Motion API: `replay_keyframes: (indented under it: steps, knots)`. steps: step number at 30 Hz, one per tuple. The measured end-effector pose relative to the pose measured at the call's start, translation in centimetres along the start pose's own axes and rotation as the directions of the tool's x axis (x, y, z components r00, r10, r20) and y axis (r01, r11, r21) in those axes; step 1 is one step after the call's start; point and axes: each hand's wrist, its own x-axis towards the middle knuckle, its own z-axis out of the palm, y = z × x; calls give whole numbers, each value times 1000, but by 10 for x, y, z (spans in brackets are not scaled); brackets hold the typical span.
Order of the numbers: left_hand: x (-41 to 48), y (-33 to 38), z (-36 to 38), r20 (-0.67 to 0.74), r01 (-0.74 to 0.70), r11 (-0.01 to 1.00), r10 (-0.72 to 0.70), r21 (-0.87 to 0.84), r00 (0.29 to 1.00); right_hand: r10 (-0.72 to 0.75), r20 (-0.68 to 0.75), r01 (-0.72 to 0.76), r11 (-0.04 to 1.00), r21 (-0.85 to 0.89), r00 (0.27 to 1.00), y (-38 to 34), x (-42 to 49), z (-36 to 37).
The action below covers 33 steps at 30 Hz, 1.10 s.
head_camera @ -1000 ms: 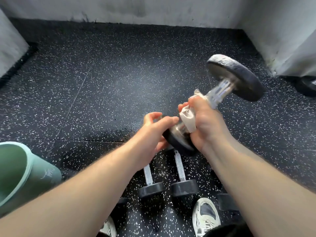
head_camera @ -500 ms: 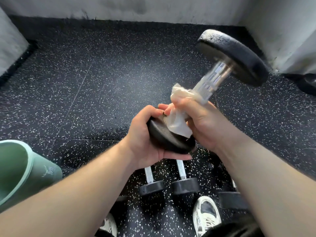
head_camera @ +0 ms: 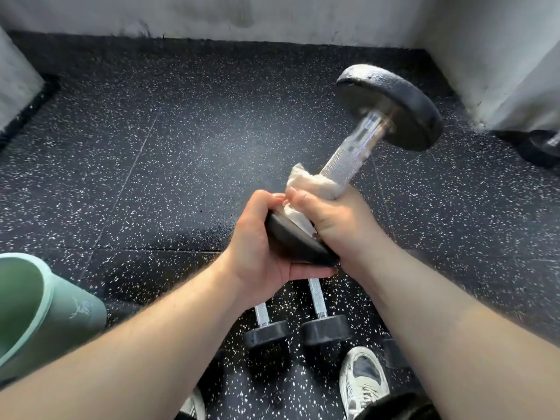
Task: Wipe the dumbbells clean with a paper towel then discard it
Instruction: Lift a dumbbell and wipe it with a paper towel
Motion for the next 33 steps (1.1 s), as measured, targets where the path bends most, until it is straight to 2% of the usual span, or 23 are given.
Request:
replay_keyframes:
  steps: [2, 5, 8, 11, 14, 17, 20, 23, 30, 32, 33]
  knots:
    - [0, -1, -1, 9, -5, 1000, 4, 30, 1000, 66, -88, -59, 995, 76, 994, -4, 4, -1]
    - [0, -3, -3, 11, 13, 996, -14, 86, 1000, 174, -229, -105, 953, 284, 958, -12, 14, -2]
    - [5, -3, -12, -30, 70, 978, -65, 196, 997, 297, -240, -163, 876, 454, 924, -12, 16, 3]
    - [6, 3, -21, -85, 103, 943, -80, 316, 993, 341, -263, -171, 845, 506, 903, -10, 15, 6]
    - [6, 10, -27, -170, 53, 850, 44, 524, 985, 351, -291, -192, 867, 460, 890, -5, 17, 8]
    - [7, 17, -34, -210, 50, 686, 151, 726, 966, 356, -277, -240, 895, 377, 892, -1, 14, 15]
    - [2, 18, -33, -154, 120, 542, 18, 832, 988, 365, -221, -306, 916, 261, 904, 4, 9, 27]
    - [0, 16, -37, -142, 160, 463, -74, 872, 987, 406, -216, -404, 913, 56, 888, 6, 4, 41]
    - [-6, 2, -58, -208, 184, 606, -32, 774, 978, 492, -76, -485, 870, 91, 867, 3, 1, 62]
    - [-6, 0, -66, -232, 193, 620, -19, 761, 973, 505, -19, -505, 863, 32, 863, 2, 4, 66]
    - [-7, 0, -68, -241, 202, 629, -25, 751, 970, 490, -15, -490, 870, -57, 872, 4, 6, 67]
